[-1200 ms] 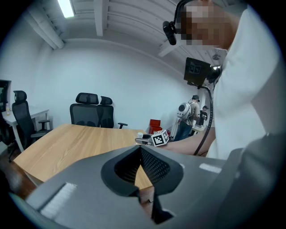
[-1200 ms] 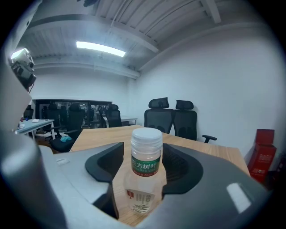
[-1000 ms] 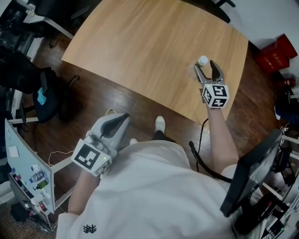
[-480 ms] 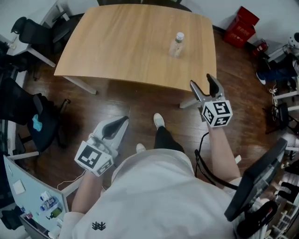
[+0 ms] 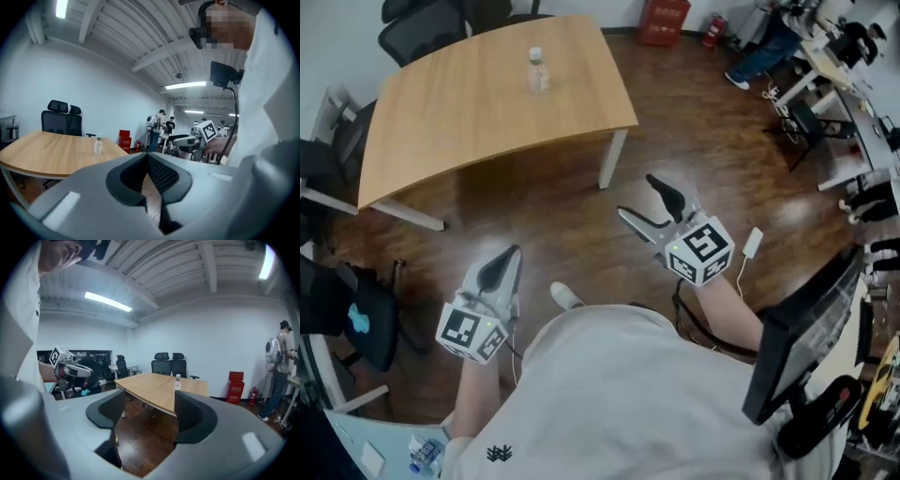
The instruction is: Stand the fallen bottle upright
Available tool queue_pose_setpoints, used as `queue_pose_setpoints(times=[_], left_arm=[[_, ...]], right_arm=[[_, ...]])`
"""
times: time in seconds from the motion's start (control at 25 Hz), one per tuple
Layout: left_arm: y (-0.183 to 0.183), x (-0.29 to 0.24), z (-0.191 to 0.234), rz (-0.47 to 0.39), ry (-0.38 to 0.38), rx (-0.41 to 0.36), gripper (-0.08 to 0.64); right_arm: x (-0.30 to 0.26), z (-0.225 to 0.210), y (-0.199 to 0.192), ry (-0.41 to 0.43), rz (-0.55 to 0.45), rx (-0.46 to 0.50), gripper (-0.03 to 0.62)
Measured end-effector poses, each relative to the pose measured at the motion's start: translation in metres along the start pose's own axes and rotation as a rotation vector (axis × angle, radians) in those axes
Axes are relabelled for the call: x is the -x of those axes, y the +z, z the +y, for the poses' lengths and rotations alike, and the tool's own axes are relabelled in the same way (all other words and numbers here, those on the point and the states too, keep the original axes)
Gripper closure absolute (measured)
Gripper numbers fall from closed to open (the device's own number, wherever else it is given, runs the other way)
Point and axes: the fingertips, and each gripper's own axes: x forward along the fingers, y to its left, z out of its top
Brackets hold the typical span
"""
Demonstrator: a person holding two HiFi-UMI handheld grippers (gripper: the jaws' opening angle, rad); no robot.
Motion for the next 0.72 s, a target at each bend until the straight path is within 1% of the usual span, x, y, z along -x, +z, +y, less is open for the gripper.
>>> queue_pose_setpoints(times=[0.08,0.24,0.36,0.48,0.6,0.72], left_arm=[[-0.006,0.001,-0.026,0.007,-0.017,-0.012,0.560],[-0.016,0.000,-0.092,0.015,-0.036,-0.004,0.560],[-0.026,0.003,-0.150,0.018,-0.062,0.001,0.560],[-0.041,0.015,-0.202,0.034,-0.074,0.024,0.560],[-0.055,0.030,-0.234,0.065,-0.084,0.032,0.560],[-0.064,0.034,-0.247,0.100,-0.092,0.017,0.560]], right_arm=[[0.030,0.014,-0.001,0.006,-0.013,0.001,0.264],[0.101,0.031,-0.009,0.032,-0.030,-0.019,0.264],[0.156,0.043,-0.024,0.031,-0.041,-0.024,0.264],[0.200,0.059,-0.045,0.020,-0.026,-0.035,0.268],[0.224,0.075,-0.059,0.029,-0.006,-0.035,0.279],[0.235,0.082,-0.065,0.033,-0.011,-0.033,0.289]])
